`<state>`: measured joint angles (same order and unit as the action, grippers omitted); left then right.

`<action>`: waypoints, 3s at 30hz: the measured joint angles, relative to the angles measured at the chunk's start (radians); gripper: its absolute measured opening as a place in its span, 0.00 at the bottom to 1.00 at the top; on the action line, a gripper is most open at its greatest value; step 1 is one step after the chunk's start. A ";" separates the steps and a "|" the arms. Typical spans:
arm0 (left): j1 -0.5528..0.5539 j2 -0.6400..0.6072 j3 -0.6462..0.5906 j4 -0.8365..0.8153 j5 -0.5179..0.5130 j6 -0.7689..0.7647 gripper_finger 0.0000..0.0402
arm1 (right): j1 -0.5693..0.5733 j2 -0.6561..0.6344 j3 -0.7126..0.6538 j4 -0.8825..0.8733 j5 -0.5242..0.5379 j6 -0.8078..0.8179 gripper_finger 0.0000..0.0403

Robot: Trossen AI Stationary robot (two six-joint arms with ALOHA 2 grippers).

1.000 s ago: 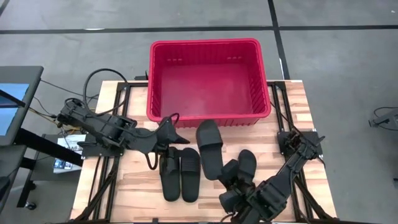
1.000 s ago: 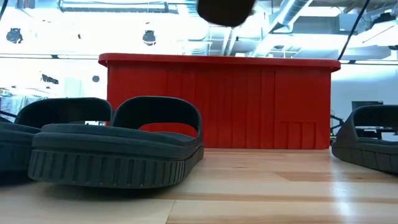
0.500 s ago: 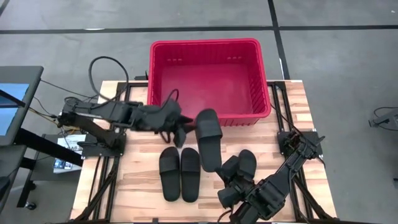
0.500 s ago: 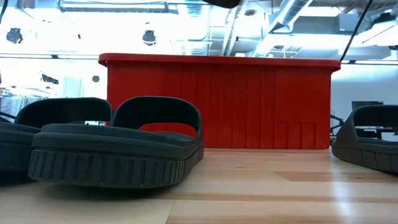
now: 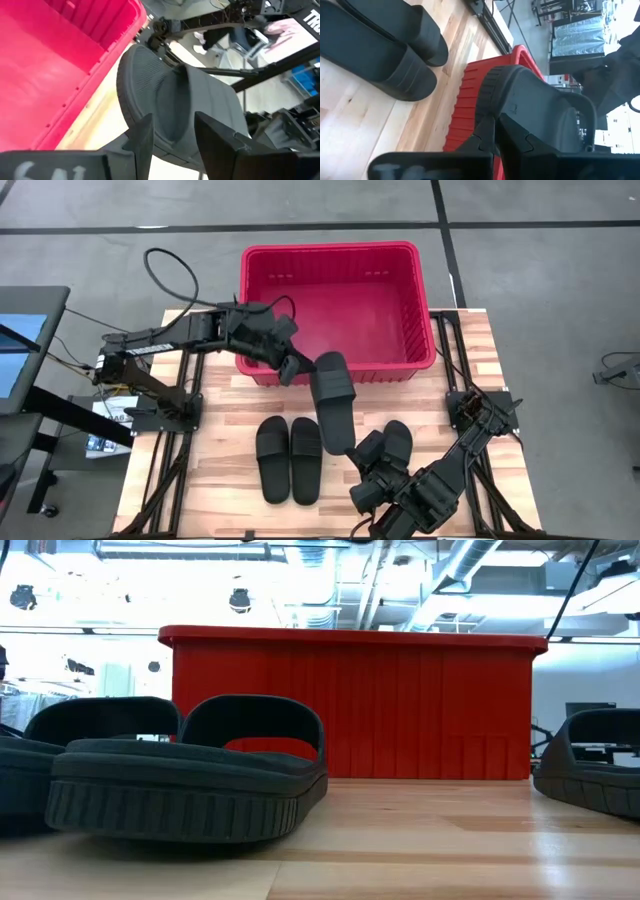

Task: Pick and place slides into bin
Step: Put the black slide into the red organizer bin

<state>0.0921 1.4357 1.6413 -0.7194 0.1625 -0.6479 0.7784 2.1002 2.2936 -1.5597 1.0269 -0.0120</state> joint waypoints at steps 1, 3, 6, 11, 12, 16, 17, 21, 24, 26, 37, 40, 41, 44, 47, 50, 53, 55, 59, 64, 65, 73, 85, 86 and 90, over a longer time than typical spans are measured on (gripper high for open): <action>0.011 0.000 0.000 -0.005 0.017 0.000 0.33 | 0.000 0.000 0.000 0.000 0.000 -0.002 0.00; 0.031 0.000 0.000 -0.012 0.037 0.004 0.33 | 0.000 0.000 0.000 0.001 0.000 -0.020 0.00; 0.054 0.000 0.000 -0.017 0.051 0.012 0.33 | 0.003 0.000 0.000 0.001 0.000 -0.024 0.00; 0.090 0.000 0.000 -0.021 0.070 -0.030 0.33 | 0.007 0.000 0.000 0.001 0.001 -0.047 0.00; 0.098 0.003 0.000 -0.027 0.074 -0.053 0.33 | 0.007 0.000 0.000 0.001 0.001 -0.048 0.00; 0.124 0.007 -0.001 -0.042 0.137 -0.109 0.33 | 0.007 0.000 0.000 0.001 0.010 -0.049 0.00; 0.127 0.007 -0.001 -0.043 0.145 -0.117 0.33 | 0.007 0.000 0.000 0.001 0.014 -0.049 0.00; 0.125 0.006 -0.002 -0.059 0.153 -0.146 0.33 | 0.007 0.000 0.000 0.001 0.020 -0.049 0.00; 0.126 0.006 -0.002 -0.064 0.169 -0.183 0.33 | 0.007 0.000 0.000 0.001 0.022 -0.049 0.00; 0.126 0.006 -0.002 -0.065 0.157 -0.181 0.33 | 0.006 0.000 0.000 0.001 0.022 -0.049 0.00; 0.125 0.026 -0.004 -0.071 0.087 -0.180 0.33 | 0.006 0.000 -0.001 0.001 0.022 -0.051 0.00; 0.126 0.051 -0.003 -0.038 0.099 -0.188 0.33 | 0.007 0.000 -0.001 -0.001 0.022 -0.052 0.00; 0.126 0.061 -0.003 -0.033 0.115 -0.197 0.33 | 0.006 0.000 -0.001 -0.001 0.022 -0.057 0.00; 0.126 0.099 -0.003 0.013 0.163 -0.213 0.33 | 0.007 0.000 -0.001 0.000 0.023 -0.068 0.00; 0.126 0.131 -0.003 0.040 0.216 -0.223 0.33 | 0.007 0.000 -0.002 -0.004 0.022 -0.068 0.00; 0.126 0.157 -0.004 0.043 0.247 -0.228 0.33 | 0.007 0.000 -0.002 -0.005 0.022 -0.068 0.00; 0.126 0.169 -0.003 0.061 0.286 -0.229 0.33 | 0.007 0.000 -0.002 -0.007 0.022 -0.068 0.00; 0.125 0.169 -0.003 0.068 0.306 -0.229 0.33 | 0.007 0.000 -0.002 -0.008 0.022 -0.068 0.00; 0.122 0.166 -0.003 0.105 0.311 -0.230 0.33 | 0.005 0.000 -0.002 -0.010 0.022 -0.068 0.00; 0.112 0.161 -0.003 0.113 0.302 -0.223 0.22 | 0.003 0.000 -0.002 -0.010 0.022 -0.068 0.00; 0.108 0.161 -0.003 0.113 0.296 -0.213 0.18 | 0.001 0.000 -0.002 -0.010 0.021 -0.067 0.00; 0.074 0.159 -0.002 0.115 0.248 -0.106 0.07 | -0.001 0.001 -0.002 -0.008 0.010 -0.067 0.00; 0.067 0.161 -0.002 0.109 0.264 -0.095 0.07 | -0.025 0.001 -0.002 0.036 -0.106 -0.067 0.18; 0.067 0.161 -0.002 0.109 0.267 -0.095 0.07 | -0.027 0.001 -0.002 0.039 -0.106 -0.067 0.20; 0.068 0.155 -0.002 0.106 0.275 -0.074 0.07 | -0.030 0.001 -0.002 0.041 -0.105 -0.067 0.31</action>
<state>0.1600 1.5905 1.6390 -0.6137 0.4379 -0.7216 0.7483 2.1010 2.2921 -1.5188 0.9217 -0.0794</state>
